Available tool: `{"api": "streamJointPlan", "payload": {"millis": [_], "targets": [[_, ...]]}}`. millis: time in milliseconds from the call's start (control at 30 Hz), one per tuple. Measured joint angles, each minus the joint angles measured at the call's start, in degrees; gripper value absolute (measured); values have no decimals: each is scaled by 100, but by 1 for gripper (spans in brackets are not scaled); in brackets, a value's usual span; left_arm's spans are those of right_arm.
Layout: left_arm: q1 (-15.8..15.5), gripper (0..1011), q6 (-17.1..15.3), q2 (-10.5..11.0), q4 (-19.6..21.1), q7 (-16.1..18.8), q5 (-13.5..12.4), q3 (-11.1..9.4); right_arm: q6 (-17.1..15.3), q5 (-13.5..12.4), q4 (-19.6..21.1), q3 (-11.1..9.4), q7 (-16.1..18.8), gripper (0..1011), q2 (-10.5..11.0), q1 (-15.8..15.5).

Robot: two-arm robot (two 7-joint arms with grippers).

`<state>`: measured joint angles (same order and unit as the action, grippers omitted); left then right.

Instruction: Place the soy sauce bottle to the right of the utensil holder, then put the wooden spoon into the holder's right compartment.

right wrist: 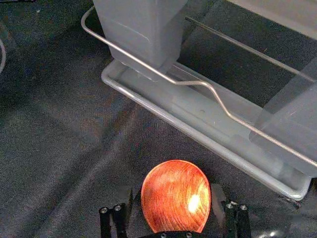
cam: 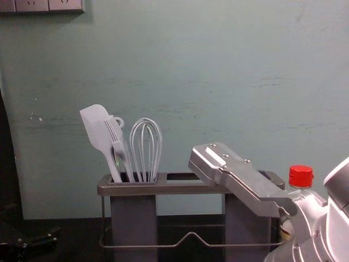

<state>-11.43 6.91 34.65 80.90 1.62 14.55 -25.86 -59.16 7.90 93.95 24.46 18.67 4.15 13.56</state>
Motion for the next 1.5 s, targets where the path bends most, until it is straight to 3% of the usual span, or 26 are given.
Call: {"api": "streamJointPlan", "payload": {"millis": [667, 800, 867, 1067, 1267, 1500], "targets": [[0, 1000, 0, 0, 0, 0, 0, 0, 114, 223, -28, -122, 72, 994, -124, -99], [0, 1000, 0, 0, 0, 0, 0, 0, 150, 262, -44, -143, 100, 927, -137, -116], [0, 1000, 0, 0, 0, 0, 0, 0, 152, 289, -47, -159, 105, 848, -159, -126], [0, 1000, 0, 0, 0, 0, 0, 0, 133, 372, 25, -177, 135, 837, -169, -183], [0, 1000, 0, 0, 0, 0, 0, 0, 94, 436, 694, -192, 258, 837, 27, -477], [0, 1000, 0, 0, 0, 0, 0, 0, 399, 443, 1823, -461, 351, 837, 357, -1100]]}}
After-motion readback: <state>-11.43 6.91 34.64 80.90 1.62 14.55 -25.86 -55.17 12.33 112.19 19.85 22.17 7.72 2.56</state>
